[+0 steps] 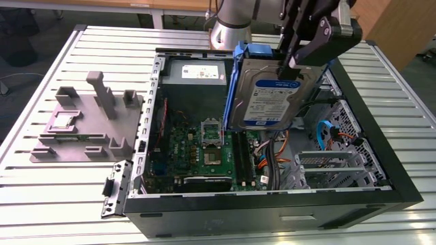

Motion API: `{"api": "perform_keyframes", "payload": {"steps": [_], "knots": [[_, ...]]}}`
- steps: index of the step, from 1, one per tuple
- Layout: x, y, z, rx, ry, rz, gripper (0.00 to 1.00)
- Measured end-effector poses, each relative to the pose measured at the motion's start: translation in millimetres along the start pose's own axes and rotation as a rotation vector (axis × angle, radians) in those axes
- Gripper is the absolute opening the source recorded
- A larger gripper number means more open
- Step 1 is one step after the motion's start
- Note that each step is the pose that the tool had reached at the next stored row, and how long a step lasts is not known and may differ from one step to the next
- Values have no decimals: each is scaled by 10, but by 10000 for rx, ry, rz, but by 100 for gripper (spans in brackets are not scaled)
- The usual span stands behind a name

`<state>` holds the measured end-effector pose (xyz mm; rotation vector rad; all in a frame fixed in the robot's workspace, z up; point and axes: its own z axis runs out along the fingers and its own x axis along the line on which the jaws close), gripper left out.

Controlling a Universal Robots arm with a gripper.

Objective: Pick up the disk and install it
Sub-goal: 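Insert the disk into the insertion slot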

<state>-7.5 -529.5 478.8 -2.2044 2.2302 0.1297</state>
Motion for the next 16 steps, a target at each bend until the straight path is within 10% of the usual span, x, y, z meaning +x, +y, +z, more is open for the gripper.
{"api": "perform_keyframes", "payload": {"steps": [16], "knots": [[50, -45, -4, 0, -2, 0, 35]]}}
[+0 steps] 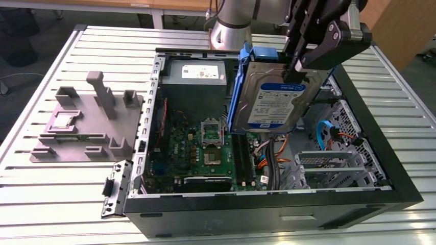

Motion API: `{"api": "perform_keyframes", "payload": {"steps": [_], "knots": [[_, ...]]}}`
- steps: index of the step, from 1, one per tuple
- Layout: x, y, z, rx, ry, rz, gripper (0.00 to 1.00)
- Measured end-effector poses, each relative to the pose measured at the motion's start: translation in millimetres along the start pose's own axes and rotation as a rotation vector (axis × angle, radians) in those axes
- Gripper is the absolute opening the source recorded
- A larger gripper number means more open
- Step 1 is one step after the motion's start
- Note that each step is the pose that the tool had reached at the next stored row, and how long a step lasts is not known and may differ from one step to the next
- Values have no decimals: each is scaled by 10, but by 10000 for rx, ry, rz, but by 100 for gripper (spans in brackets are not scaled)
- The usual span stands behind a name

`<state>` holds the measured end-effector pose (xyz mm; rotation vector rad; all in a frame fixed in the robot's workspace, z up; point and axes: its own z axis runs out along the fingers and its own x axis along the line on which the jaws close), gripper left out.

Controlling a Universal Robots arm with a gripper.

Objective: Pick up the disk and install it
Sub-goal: 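Insert the disk into the insertion slot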

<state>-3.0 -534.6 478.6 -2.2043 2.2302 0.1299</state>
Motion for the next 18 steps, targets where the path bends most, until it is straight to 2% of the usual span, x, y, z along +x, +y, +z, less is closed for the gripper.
{"api": "perform_keyframes", "payload": {"steps": [6, 13, 18], "knots": [[7, 0, -1, 0, 1, 0, 35], [72, -1, -4, 0, 0, -1, 35], [93, 0, -6, 0, 0, 0, 35]]}}
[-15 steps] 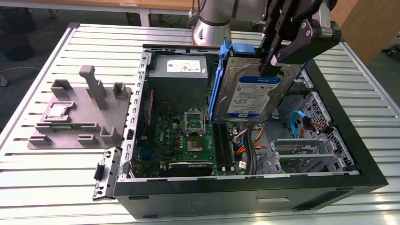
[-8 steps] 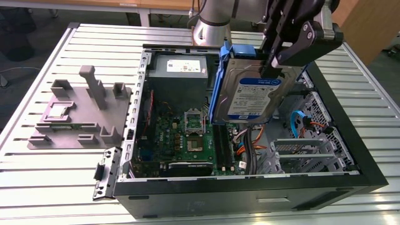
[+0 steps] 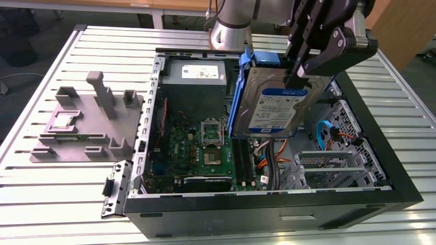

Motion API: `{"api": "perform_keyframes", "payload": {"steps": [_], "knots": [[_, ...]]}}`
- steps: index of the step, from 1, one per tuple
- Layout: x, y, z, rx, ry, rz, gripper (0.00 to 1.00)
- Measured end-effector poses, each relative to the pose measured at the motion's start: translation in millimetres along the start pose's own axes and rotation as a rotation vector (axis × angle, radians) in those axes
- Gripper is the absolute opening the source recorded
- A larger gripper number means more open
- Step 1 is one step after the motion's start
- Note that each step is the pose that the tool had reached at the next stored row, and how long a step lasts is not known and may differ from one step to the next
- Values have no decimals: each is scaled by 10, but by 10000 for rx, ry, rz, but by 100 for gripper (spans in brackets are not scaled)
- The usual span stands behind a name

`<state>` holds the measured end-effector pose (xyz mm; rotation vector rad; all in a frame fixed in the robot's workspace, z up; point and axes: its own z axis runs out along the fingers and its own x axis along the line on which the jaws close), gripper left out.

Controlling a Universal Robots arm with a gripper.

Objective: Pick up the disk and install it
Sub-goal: 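Insert the disk into the insertion slot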

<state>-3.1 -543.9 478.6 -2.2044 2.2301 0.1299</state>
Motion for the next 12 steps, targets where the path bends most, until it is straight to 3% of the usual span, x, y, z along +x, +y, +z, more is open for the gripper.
{"api": "perform_keyframes", "payload": {"steps": [12], "knots": [[11, -14, -2, 0, 2, -2, 35]]}}
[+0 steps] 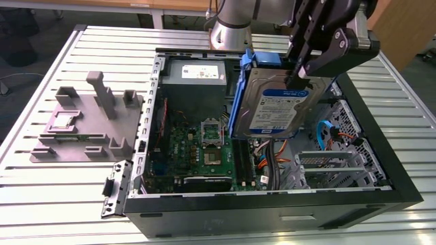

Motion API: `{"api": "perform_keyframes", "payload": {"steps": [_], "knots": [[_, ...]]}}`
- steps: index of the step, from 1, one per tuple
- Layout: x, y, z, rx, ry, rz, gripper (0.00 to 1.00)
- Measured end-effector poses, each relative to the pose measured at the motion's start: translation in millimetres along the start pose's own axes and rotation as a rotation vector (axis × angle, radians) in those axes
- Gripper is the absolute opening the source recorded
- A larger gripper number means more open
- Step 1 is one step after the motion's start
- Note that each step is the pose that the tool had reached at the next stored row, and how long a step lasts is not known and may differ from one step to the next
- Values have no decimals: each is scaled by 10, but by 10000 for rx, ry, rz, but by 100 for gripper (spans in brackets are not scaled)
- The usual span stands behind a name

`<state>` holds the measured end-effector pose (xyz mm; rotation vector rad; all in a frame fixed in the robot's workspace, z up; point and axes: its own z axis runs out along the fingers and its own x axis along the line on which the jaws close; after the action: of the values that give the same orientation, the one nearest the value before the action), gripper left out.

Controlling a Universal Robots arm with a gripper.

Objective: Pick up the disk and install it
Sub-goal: 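Insert the disk into the insertion slot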

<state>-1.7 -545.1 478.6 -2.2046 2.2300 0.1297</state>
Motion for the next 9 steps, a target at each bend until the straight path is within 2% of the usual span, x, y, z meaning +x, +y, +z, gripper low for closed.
{"api": "perform_keyframes", "payload": {"steps": [9], "knots": [[-1, -113, -6, -1, -1, 1, 35]]}}
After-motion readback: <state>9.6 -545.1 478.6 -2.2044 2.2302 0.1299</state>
